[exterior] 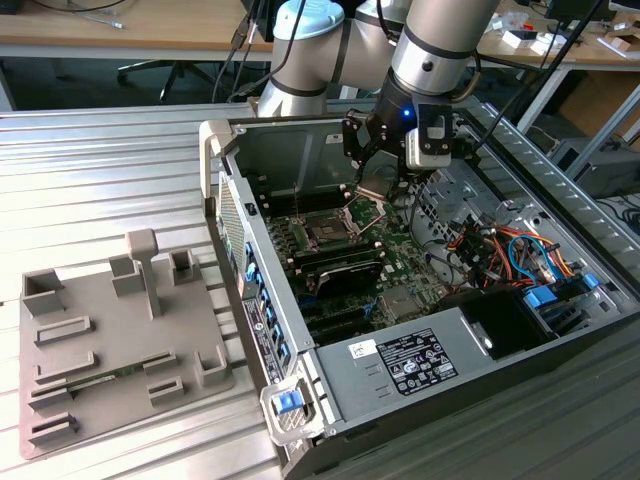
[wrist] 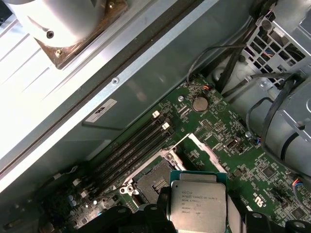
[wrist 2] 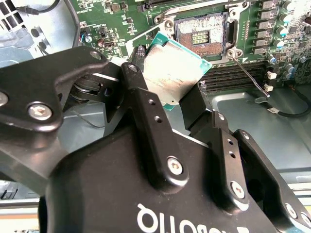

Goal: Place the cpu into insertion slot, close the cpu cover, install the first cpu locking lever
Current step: 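Place the cpu into insertion slot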

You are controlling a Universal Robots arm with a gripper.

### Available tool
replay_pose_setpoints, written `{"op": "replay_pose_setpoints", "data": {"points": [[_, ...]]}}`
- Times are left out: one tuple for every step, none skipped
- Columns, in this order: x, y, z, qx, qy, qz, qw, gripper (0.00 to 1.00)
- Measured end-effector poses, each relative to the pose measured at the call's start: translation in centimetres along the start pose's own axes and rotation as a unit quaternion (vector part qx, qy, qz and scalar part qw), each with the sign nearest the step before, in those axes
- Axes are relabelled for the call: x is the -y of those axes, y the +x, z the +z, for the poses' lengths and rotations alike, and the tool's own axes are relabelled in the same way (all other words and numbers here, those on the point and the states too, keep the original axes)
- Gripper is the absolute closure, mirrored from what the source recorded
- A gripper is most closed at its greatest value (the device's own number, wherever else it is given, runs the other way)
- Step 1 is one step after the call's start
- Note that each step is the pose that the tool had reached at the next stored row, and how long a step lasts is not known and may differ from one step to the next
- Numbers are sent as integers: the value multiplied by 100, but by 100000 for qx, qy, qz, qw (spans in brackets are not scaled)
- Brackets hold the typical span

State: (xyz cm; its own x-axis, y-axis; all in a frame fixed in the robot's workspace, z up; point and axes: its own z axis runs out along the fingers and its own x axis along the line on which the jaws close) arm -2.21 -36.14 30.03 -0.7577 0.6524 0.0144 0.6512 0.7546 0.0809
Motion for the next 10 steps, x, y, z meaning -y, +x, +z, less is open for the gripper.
{"op": "replay_pose_setpoints", "data": {"points": [[0, 0, 0, 6, 0, 50, 100000, 45], [0, 0, 0, 11, 3, 105, 100000, 45], [0, 0, 0, 22, 5, 189, 100000, 45], [0, 0, 1, 32, 7, 310, 100000, 45], [0, 0, 1, 38, 7, 356, 99999, 45], [0, 0, 1, 46, 8, 407, 99999, 45], [0, 0, 1, 52, 9, 505, 99999, 45], [0, 0, 1, 58, 9, 577, 99998, 45], [0, 0, 2, 65, 9, 638, 99998, 45], [0, 0, 2, 72, 10, 696, 99998, 45]]}}
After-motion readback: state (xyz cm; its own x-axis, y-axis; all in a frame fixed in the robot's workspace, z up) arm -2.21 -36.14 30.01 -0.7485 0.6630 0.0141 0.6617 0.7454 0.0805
